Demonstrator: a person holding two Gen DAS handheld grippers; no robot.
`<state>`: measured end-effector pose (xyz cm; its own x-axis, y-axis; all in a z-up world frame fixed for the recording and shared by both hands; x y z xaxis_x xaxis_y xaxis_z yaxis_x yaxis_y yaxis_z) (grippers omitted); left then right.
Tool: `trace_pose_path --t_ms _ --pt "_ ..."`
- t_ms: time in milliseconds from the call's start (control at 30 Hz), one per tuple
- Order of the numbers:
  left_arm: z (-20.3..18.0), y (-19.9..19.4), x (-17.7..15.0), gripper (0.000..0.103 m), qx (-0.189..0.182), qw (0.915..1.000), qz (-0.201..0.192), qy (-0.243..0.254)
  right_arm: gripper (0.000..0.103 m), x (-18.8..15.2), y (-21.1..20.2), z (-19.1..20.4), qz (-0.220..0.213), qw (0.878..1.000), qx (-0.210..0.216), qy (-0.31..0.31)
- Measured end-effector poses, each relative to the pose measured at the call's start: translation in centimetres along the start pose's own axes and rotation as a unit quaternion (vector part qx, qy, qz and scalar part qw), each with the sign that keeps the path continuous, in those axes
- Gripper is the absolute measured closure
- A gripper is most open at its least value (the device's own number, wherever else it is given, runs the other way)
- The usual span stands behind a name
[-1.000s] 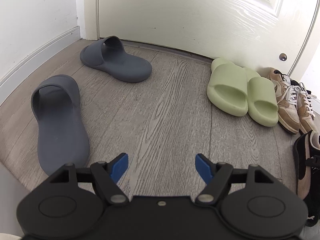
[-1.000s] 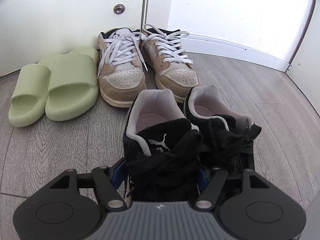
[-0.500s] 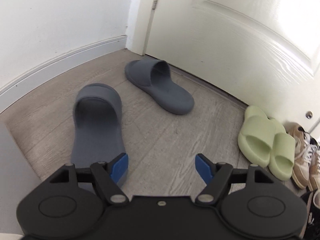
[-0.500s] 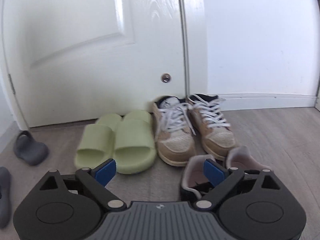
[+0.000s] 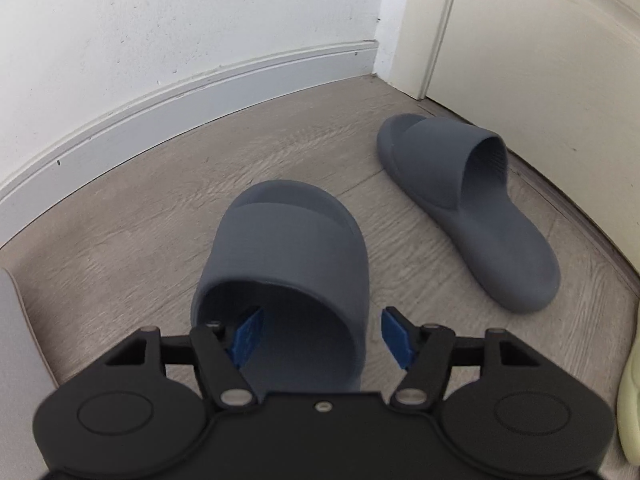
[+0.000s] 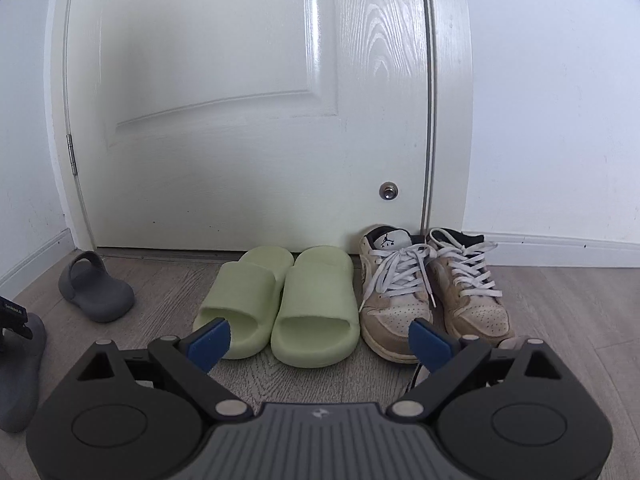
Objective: Organize scattered shoes
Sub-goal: 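Grasp the grey slide by its strap with the left tool, then lift and carry the grey slide toward the door with the left tool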
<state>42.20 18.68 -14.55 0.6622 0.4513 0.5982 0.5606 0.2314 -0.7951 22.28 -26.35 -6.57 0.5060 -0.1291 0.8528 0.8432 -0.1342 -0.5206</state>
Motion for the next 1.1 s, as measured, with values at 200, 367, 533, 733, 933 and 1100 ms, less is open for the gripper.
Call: trace_pose_path --t_ms 200,367,533,733,933,1100 --pt "0.5 0.9 0.1 0.087 -0.068 0.9957 -0.009 -0.062 0.007 -0.2 0.1 2.0 -0.008 0.997 0.013 -0.07" --pt "-1.8 -1.2 -2.3 0.093 -0.091 0.9936 0.03 -0.059 0.007 -0.3 0.2 3.0 -0.011 0.995 0.019 -0.092" --pt "-5.6 -4.5 -8.1 0.093 -0.16 0.98 0.081 -0.085 0.007 0.2 -0.3 2.5 -0.019 0.997 0.02 -0.071" --pt "-13.0 -8.1 -15.5 0.093 -0.22 0.9692 0.11 0.012 0.007 0.8 -0.9 1.5 -0.027 0.999 0.02 -0.039" --pt "-19.0 -11.7 -22.1 0.093 -0.251 0.958 0.112 0.084 0.007 1.6 -1.3 -0.6 -0.041 0.999 0.008 0.001" --pt "-22.8 -14.6 -26.5 0.079 -0.281 0.935 0.116 0.183 0.007 1.9 -1.4 -2.7 -0.042 0.998 -0.003 0.04"
Point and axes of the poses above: each gripper's, at about its wrist camera, not at the fingertips, and y roughly the way its jaws point, z to its left, x to its top, the point moved 3 cm from there along y, roughly the way its jaws point
